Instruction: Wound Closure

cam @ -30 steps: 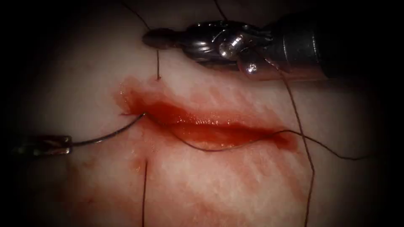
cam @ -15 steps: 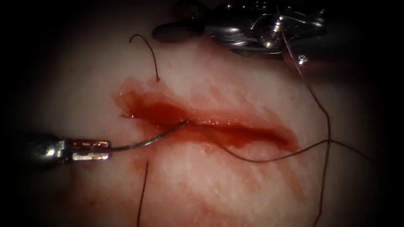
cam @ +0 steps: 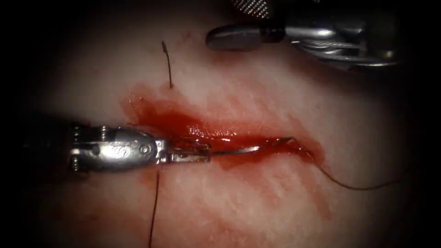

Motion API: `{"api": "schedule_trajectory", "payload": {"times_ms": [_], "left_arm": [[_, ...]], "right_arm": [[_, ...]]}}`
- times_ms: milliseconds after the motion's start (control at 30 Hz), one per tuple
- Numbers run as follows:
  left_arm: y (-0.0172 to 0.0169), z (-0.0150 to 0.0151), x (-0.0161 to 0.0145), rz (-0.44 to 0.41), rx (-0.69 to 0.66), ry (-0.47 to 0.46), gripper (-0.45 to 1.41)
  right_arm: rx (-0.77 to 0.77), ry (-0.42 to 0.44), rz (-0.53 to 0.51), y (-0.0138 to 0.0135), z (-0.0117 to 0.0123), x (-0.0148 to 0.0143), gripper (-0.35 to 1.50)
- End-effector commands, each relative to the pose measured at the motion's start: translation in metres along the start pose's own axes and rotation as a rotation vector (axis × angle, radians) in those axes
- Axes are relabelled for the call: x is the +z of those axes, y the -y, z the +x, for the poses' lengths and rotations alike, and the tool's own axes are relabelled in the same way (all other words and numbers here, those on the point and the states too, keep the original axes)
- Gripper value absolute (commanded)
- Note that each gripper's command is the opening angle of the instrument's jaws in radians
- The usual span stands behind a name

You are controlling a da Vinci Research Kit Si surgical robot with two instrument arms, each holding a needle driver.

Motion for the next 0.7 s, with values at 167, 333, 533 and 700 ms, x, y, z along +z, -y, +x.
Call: {"api": "schedule_trajectory", "payload": {"times_ms": [167, 333, 533, 700], "left_arm": [[0.0013, 0.0024, 0.0063, -0.015, -0.015, -0.026, -0.45], [0.0027, 0.0027, 0.0078, -0.017, -0.013, -0.044, -0.45], [0.0062, 0.0025, 0.0101, 0.007, -0.015, -0.049, -0.45], [0.0098, 0.0015, 0.0124, 0.048, -0.007, -0.037, -0.45]], "right_arm": [[-0.011, -0.003, -0.002, -0.0003, -0.0011, 0.0007, 1.18], [-0.016, -0.001, -0.006, -0.0006, -0.0016, 0.0008, 1.16], [-0.025, 0.007, -0.010, -0.0009, -0.0024, 0.0012, 1.16], [-0.024, 0.008, -0.024, -0.0012, -0.0024, 0.0006, 1.16]]}}
